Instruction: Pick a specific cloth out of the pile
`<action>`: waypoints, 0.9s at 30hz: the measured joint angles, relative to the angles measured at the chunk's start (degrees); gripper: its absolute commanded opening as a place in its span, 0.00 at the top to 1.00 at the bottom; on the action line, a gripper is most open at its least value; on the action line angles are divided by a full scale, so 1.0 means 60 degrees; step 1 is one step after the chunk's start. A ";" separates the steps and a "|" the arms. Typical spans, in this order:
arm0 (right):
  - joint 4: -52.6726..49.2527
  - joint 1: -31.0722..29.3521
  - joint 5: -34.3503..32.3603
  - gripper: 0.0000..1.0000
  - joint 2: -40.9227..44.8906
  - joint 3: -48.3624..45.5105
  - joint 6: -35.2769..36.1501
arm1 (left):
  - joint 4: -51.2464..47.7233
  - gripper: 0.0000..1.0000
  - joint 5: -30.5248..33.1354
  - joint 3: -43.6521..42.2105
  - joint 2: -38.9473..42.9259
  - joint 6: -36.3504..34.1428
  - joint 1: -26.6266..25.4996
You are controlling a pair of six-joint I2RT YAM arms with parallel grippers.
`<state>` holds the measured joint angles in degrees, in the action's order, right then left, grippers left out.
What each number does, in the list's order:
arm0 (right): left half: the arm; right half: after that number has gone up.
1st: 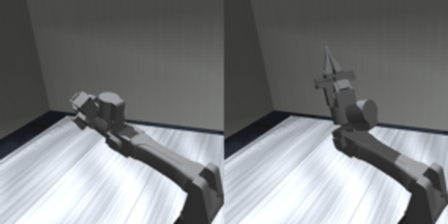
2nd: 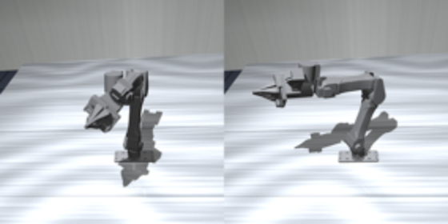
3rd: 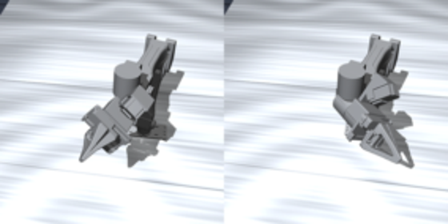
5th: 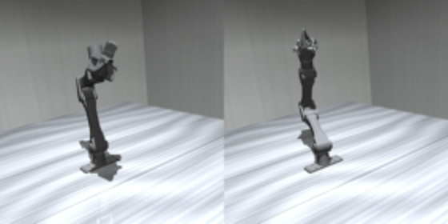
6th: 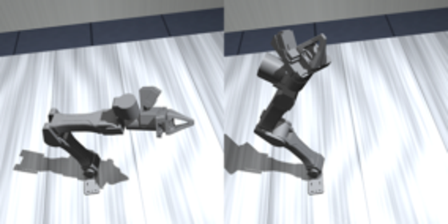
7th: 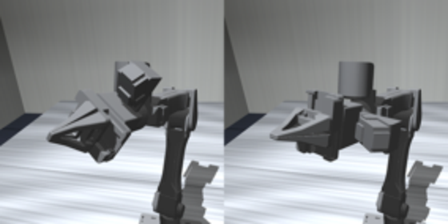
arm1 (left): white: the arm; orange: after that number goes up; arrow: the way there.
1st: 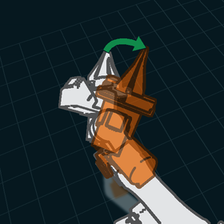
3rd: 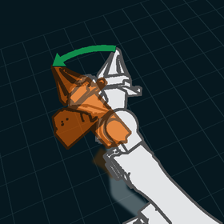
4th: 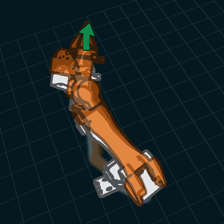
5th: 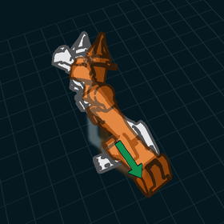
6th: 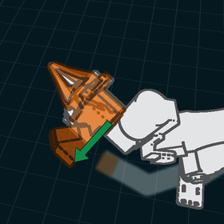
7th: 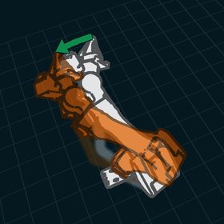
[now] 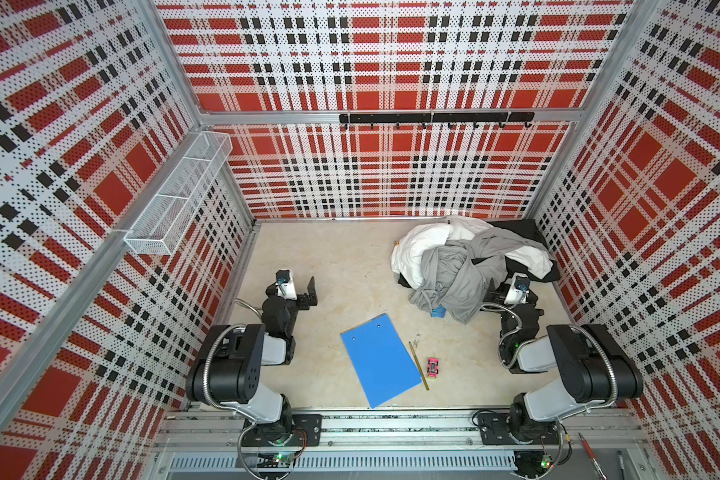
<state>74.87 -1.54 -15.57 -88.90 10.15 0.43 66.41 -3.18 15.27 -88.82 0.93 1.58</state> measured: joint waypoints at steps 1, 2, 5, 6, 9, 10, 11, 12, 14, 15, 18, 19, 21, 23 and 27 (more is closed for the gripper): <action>0.0076 0.0000 0.0000 0.00 0.0000 -0.0058 0.0000 | 0.0015 0.01 -0.0022 -0.0040 0.0058 0.0000 0.0000; 0.0153 0.0000 0.0000 0.00 0.0000 -0.0106 0.0000 | 0.0029 0.01 -0.0051 -0.0073 0.0106 -0.0004 0.0000; 0.0317 0.0000 -0.0029 0.00 0.0007 -0.0193 -0.0004 | 0.0069 0.01 -0.0120 -0.0189 0.0306 -0.0004 0.0000; 0.0382 0.0000 -0.0051 0.00 0.0022 -0.0222 0.0000 | 0.0066 0.01 -0.0131 -0.0240 0.0412 -0.0007 0.0000; 0.0426 0.0000 -0.0098 0.00 0.0273 -0.0390 0.0000 | -0.0066 0.01 -0.0146 -0.0251 0.0783 -0.0018 0.0000; 0.0419 0.0000 -0.0102 0.00 0.0390 -0.0441 0.0000 | -0.0222 0.01 -0.0146 -0.0215 0.0907 -0.0029 -0.0004; 0.0386 -0.0004 -0.0106 0.00 0.0579 -0.0492 -0.0004 | -0.0441 0.01 -0.0135 -0.0142 0.1049 -0.0062 -0.0044; 0.0310 -0.0011 -0.0120 0.00 0.0794 -0.0528 0.0000 | -0.0699 0.01 -0.0051 -0.0051 0.1198 -0.0131 -0.0124; 0.0015 -0.0051 -0.0164 0.00 0.1446 -0.0572 0.0000 | -0.1362 0.01 0.0284 0.0197 0.1599 -0.0317 -0.0448; -0.0244 -0.0073 -0.0175 0.00 0.1832 -0.0568 -0.0004 | -0.1698 0.01 0.0459 0.0331 0.1829 -0.0408 -0.0699; -0.1552 -0.0175 -0.0164 0.00 0.3187 -0.0339 -0.0149 | -0.2539 0.01 0.0892 0.0794 0.2597 -0.0426 -0.1428; -0.2262 -0.0193 -0.0120 0.00 0.3646 -0.0080 -0.0291 | -0.2816 0.01 0.1016 0.0994 0.2845 -0.0350 -0.1643; -0.3606 -0.0229 -0.0044 0.00 0.4218 0.0579 -0.0608 | -0.3486 0.01 0.1180 0.1504 0.3220 -0.0044 -0.2004; -0.4881 -0.0240 0.0055 0.00 0.4462 0.1366 -0.1013 | -0.4171 0.01 0.1290 0.2178 0.3457 0.0321 -0.2364; -0.6903 -0.0357 0.0368 0.00 0.4375 0.2637 -0.1847 | -0.5297 0.01 0.1024 0.3439 0.3508 0.1020 -0.2914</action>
<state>33.45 -3.68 -13.37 -62.65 25.98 -10.66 34.63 2.96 35.90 -67.77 7.05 -15.90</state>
